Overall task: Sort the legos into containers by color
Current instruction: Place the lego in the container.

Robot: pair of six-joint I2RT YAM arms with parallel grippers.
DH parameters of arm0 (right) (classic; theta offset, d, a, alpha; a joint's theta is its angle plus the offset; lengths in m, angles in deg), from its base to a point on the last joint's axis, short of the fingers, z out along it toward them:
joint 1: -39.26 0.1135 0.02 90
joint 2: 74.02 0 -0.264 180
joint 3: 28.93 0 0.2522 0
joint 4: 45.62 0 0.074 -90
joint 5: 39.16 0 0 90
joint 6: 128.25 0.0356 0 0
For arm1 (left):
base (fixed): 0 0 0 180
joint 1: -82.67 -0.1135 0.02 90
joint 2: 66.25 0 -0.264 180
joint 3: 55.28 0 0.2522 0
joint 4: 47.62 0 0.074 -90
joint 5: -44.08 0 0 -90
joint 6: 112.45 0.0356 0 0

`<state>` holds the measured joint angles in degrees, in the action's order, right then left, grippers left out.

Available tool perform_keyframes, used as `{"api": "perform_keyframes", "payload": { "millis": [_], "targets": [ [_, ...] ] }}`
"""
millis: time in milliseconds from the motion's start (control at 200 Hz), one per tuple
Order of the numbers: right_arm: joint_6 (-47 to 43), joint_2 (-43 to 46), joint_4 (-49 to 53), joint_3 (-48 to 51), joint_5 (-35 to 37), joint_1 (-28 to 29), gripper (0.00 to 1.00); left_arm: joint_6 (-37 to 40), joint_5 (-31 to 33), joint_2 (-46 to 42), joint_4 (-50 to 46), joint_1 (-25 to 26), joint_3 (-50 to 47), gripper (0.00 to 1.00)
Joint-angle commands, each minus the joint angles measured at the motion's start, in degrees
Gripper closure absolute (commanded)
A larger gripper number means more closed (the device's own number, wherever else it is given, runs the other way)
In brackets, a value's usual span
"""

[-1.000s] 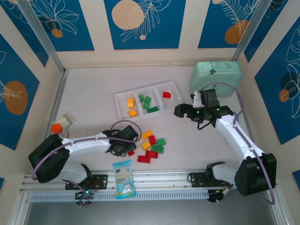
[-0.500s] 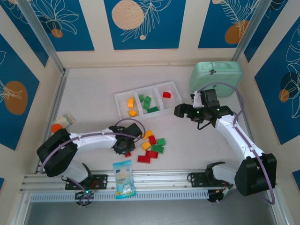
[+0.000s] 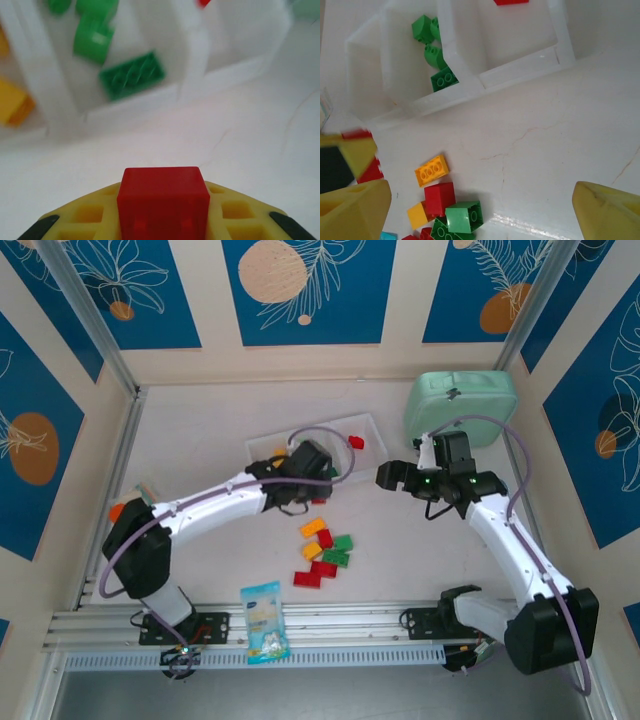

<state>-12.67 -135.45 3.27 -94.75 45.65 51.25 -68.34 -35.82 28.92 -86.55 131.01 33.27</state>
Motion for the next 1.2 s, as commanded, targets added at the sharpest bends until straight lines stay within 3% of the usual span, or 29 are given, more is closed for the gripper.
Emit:
{"api": "perform_keyframes", "payload": {
  "millis": [0,245,475,600,745,855,1121,1196],
  "targets": [
    [1.0,5.0,2.8,-1.3,3.9,-0.3,0.06,7.0,-3.9,6.1,4.4,-2.8,6.1,0.84],
    [2.9,13.5,4.8,1.1,6.0,-2.0,0.06,7.7,-15.5,25.1,8.2,-5.3,26.8,0.85],
    [2.1,14.3,7.3,0.6,5.6,-2.9,0.06,4.2,-19.9,35.2,14.8,-6.9,34.9,0.82],
    [1.8,14.2,7.8,0.3,5.2,-3.1,0.06,5.7,-18.4,37.7,11.7,-7.1,39.1,0.69],
    [2.0,13.7,7.2,0.6,4.8,-3.2,0.06,7.6,-17.4,37.1,10.2,-7.1,39.7,0.46],
    [2.9,12.8,6.2,0.7,3.3,-3.2,0.06,9.4,-16.8,35.8,9.1,-7.1,39.7,0.37],
    [2.5,10.3,5.5,0.0,-0.7,-2.8,0.05,15.7,-21.1,32.1,4.1,-7.1,40.4,0.12],
    [2.6,8.9,5.8,-0.6,-3.1,-2.8,0.03,17.0,-22.3,30.9,1.2,-7.1,40.5,0.00]
  ]
}}
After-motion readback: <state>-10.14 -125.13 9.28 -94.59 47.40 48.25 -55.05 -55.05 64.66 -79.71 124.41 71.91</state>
